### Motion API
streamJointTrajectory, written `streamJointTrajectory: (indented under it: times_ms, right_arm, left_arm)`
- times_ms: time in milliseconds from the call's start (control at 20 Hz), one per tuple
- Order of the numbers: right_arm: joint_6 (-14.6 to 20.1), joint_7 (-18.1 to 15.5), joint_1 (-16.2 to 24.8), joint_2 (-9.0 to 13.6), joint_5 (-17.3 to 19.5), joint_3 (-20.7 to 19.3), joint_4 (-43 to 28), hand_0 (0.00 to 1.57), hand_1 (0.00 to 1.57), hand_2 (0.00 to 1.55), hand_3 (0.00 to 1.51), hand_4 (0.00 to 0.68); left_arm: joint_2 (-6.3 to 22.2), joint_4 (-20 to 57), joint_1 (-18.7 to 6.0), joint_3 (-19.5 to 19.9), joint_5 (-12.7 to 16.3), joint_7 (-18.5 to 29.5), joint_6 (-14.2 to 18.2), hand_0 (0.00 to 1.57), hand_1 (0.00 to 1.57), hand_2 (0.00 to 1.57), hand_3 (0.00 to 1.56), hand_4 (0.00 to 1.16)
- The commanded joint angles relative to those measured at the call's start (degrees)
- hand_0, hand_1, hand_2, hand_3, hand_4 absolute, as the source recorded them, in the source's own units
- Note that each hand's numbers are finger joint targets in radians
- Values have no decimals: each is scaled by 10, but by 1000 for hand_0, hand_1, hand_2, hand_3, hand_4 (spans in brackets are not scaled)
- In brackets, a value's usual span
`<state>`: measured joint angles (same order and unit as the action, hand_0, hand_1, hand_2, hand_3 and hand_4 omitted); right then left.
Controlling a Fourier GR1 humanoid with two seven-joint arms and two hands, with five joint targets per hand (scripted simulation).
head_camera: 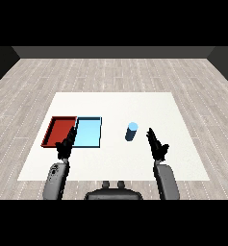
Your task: Pick the blue can and put it in the blue box
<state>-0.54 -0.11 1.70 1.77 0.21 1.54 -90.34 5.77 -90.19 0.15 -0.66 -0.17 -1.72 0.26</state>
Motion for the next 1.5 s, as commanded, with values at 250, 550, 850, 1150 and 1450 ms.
streamJointTrajectory:
  times_ms: [250,550,850,1150,1450]
  right_arm:
    - [81,79,-159,-17,40,-11,125,0,0,0,0,0]
    - [-10,-155,-118,-17,-27,13,105,0,0,0,0,0]
    - [-3,-211,-137,-18,-33,21,165,0,0,0,0,0]
    - [-34,-199,-134,-4,-51,-12,144,0,0,0,0,0]
    - [-17,-198,-158,-15,-38,-14,179,0,0,0,0,0]
  left_arm:
    - [-12,21,8,25,20,41,-8,0,0,0,0,0]
    - [-52,-27,23,13,10,210,7,0,0,0,0,0]
    - [-22,54,-5,53,38,265,-34,0,0,0,0,0]
    - [-40,-31,53,18,18,239,-16,0,0,0,0,0]
    - [-37,35,-9,35,13,251,-8,0,0,0,0,0]
